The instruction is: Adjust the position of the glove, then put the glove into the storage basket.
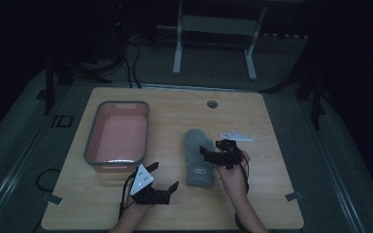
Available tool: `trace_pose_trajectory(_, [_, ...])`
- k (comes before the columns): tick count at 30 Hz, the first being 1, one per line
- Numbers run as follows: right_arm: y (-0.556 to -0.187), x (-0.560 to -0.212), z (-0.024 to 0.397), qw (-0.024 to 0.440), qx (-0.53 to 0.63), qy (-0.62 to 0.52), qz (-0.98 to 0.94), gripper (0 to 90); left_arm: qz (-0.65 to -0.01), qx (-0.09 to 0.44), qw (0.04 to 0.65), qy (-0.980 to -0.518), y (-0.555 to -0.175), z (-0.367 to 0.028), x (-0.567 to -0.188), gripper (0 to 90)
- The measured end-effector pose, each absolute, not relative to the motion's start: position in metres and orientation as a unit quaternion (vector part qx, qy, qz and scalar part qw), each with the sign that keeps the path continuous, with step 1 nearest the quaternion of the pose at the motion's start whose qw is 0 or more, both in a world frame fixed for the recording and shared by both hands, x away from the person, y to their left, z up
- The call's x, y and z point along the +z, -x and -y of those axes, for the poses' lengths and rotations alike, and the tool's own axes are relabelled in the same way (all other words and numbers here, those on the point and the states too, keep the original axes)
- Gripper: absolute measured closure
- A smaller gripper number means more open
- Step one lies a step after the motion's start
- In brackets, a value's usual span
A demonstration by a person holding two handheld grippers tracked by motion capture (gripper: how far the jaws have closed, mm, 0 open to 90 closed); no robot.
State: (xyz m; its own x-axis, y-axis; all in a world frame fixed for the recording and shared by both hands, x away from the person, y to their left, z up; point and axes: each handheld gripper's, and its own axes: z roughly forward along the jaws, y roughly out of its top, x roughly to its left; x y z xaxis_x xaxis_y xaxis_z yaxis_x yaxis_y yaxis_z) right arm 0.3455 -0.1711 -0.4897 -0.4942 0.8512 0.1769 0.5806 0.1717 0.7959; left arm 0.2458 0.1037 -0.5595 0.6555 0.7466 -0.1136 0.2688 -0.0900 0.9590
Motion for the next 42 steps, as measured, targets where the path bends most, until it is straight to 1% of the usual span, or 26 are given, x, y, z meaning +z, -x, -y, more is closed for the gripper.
trace_pose_trajectory(1, [-0.348, -0.487, 0.173, 0.153, 0.433, -0.464, -0.757, 17.4, -0.367, 0.207, 0.567, -0.707, -0.247, -0.104, -0.558, 2.1])
trace_pose_trajectory(3, [-0.353, -0.482, 0.175, 0.172, 0.434, -0.434, -0.771, 13.5, -0.377, 0.195, 0.569, -0.704, -0.249, -0.107, -0.557, 2.2])
trace_pose_trajectory(5, [-0.354, -0.481, 0.178, 0.205, 0.412, -0.397, -0.794, 13.6, -0.382, 0.185, 0.569, -0.704, -0.251, -0.107, -0.554, 2.2])
trace_pose_trajectory(6, [-0.354, -0.481, 0.181, 0.213, 0.410, -0.384, -0.799, 13.7, -0.384, 0.184, 0.566, -0.706, -0.252, -0.106, -0.553, 2.2])
trace_pose_trajectory(9, [-0.354, -0.481, 0.197, 0.211, 0.417, -0.359, -0.808, 14.6, -0.385, 0.186, 0.554, -0.714, -0.254, -0.104, -0.549, 2.2])
trace_pose_trajectory(12, [-0.349, -0.481, 0.212, 0.222, 0.437, -0.338, -0.804, 14.9, -0.391, 0.171, 0.552, -0.716, -0.257, -0.101, -0.546, 2.2])
trace_pose_trajectory(17, [-0.339, -0.484, 0.226, 0.181, 0.433, -0.348, -0.812, 15.7, -0.387, 0.151, 0.543, -0.729, -0.265, -0.095, -0.536, 2.2])
trace_pose_trajectory(19, [-0.336, -0.487, 0.230, 0.167, 0.427, -0.356, -0.814, 13.8, -0.380, 0.154, 0.543, -0.733, -0.267, -0.092, -0.530, 2.2])
trace_pose_trajectory(24, [-0.334, -0.494, 0.236, 0.149, 0.428, -0.366, -0.813, 13.9, -0.379, 0.150, 0.540, -0.736, -0.281, -0.085, -0.521, 2.2])
trace_pose_trajectory(26, [-0.334, -0.497, 0.236, 0.137, 0.431, -0.369, -0.812, 13.3, -0.379, 0.149, 0.528, -0.745, -0.290, -0.080, -0.519, 2.2])
trace_pose_trajectory(27, [-0.334, -0.498, 0.235, 0.132, 0.430, -0.367, -0.814, 11.3, -0.380, 0.147, 0.523, -0.748, -0.293, -0.079, -0.518, 2.2])
trace_pose_trajectory(30, [-0.335, -0.502, 0.230, 0.130, 0.430, -0.356, -0.819, 10.6, -0.385, 0.132, 0.503, -0.762, -0.307, -0.070, -0.516, 2.2])
trace_pose_trajectory(32, [-0.336, -0.505, 0.225, 0.132, 0.414, -0.353, -0.829, 14.1, -0.387, 0.133, 0.490, -0.769, -0.313, -0.065, -0.516, 2.2])
trace_pose_trajectory(33, [-0.338, -0.507, 0.223, 0.130, 0.409, -0.357, -0.830, 15.2, -0.390, 0.136, 0.486, -0.771, -0.317, -0.062, -0.515, 4.4])
trace_pose_trajectory(34, [-0.340, -0.509, 0.222, 0.127, 0.406, -0.361, -0.830, 22.8, -0.394, 0.136, 0.484, -0.770, -0.320, -0.061, -0.515, 9.1])
trace_pose_trajectory(35, [-0.341, -0.510, 0.221, 0.126, 0.405, -0.364, -0.829, 27.8, -0.395, 0.131, 0.482, -0.771, -0.324, -0.060, -0.515, 11.6])
trace_pose_trajectory(36, [-0.342, -0.510, 0.220, 0.128, 0.409, -0.367, -0.826, 29.6, -0.399, 0.133, 0.477, -0.772, -0.328, -0.058, -0.515, 11.9])
trace_pose_trajectory(37, [-0.342, -0.510, 0.220, 0.127, 0.413, -0.369, -0.823, 36.9, -0.400, 0.134, 0.473, -0.774, -0.332, -0.057, -0.515, 12.1])
trace_pose_trajectory(38, [-0.344, -0.511, 0.219, 0.125, 0.414, -0.371, -0.822, 39.6, -0.402, 0.130, 0.467, -0.777, -0.337, -0.056, -0.515, 14.2])
trace_pose_trajectory(39, [-0.346, -0.511, 0.217, 0.122, 0.412, -0.376, -0.821, 39.7, -0.406, 0.123, 0.464, -0.777, -0.341, -0.055, -0.516, 14.9])
trace_pose_trajectory(40, [-0.348, -0.512, 0.216, 0.112, 0.412, -0.378, -0.821, 43.2, -0.408, 0.114, 0.459, -0.781, -0.346, -0.053, -0.516, 14.8])
trace_pose_trajectory(41, [-0.350, -0.514, 0.214, 0.100, 0.412, -0.380, -0.822, 44.1, -0.414, 0.107, 0.450, -0.784, -0.351, -0.050, -0.517, 14.9])
trace_pose_trajectory(42, [-0.350, -0.514, 0.214, 0.100, 0.412, -0.380, -0.822, 44.1, -0.414, 0.107, 0.450, -0.784, -0.351, -0.050, -0.517, 15.2])
